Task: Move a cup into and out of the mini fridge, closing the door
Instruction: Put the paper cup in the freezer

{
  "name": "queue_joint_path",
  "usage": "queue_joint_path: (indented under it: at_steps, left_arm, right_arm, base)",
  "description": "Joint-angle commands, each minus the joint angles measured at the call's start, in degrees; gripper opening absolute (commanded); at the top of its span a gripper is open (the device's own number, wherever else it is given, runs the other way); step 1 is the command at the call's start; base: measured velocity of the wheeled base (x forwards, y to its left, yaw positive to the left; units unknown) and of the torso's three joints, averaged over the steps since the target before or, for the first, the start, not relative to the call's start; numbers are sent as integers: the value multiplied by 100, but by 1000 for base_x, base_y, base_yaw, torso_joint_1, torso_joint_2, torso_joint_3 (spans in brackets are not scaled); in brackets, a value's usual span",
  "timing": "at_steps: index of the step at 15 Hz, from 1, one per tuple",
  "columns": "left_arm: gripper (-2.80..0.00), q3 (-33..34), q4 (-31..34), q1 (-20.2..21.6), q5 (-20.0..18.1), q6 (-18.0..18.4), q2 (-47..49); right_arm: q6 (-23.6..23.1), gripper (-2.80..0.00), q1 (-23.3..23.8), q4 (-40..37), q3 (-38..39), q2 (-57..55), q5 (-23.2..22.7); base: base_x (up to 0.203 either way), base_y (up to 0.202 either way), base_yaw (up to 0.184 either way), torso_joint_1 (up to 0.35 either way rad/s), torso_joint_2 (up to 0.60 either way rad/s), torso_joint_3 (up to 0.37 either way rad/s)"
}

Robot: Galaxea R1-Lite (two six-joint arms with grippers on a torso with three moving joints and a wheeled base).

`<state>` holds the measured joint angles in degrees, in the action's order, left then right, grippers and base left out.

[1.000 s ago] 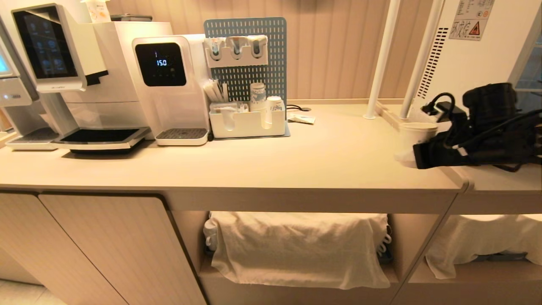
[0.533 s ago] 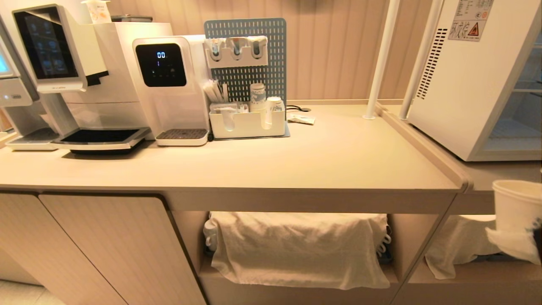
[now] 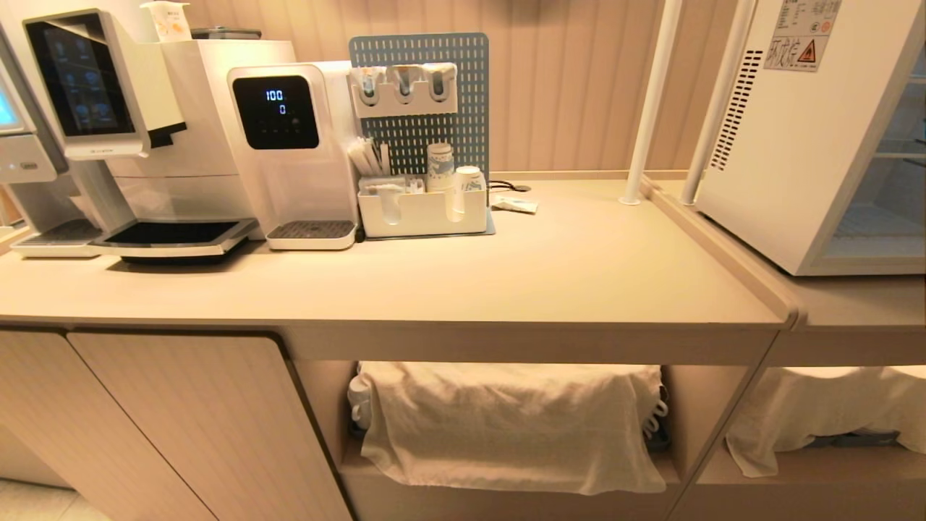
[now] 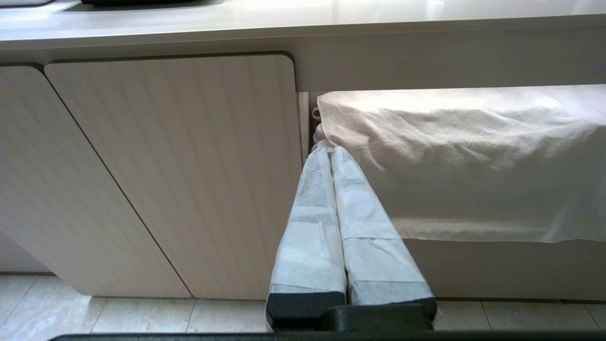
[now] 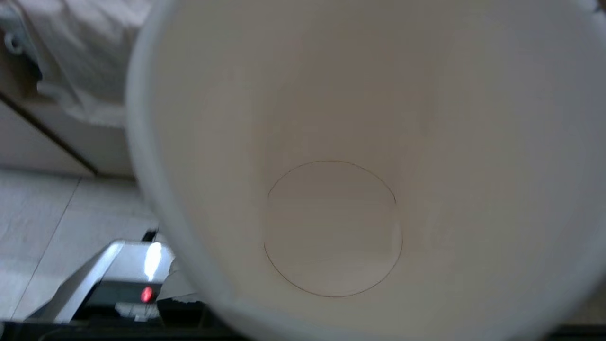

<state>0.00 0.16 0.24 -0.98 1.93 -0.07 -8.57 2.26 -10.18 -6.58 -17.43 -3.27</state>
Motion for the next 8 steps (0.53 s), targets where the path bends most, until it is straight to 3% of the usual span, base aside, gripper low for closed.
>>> queue_joint_path:
  at_steps: [1,4,6,8]
  left_arm:
    - [-280,0,-6,2,1,1,7]
    - [-280,0,2,2,1,-8,7]
    - [-280,0,-7,11,28,-17,7]
    - [-280,0,-7,2,28,-22,7]
  right_arm:
    - [2,-280,-155,854,425,803,110]
    - [-48,-280,-218,959,480,1701,142]
    - [291,-280,-230,1260,635,1766,187]
    - [344,-280,-234,757,579,1749,215]
  base:
    - [0,0,0,0,0,0]
    - [0,0,0,0,0,0]
    - [0,0,0,0,0,0]
    - [0,0,0,0,0,0]
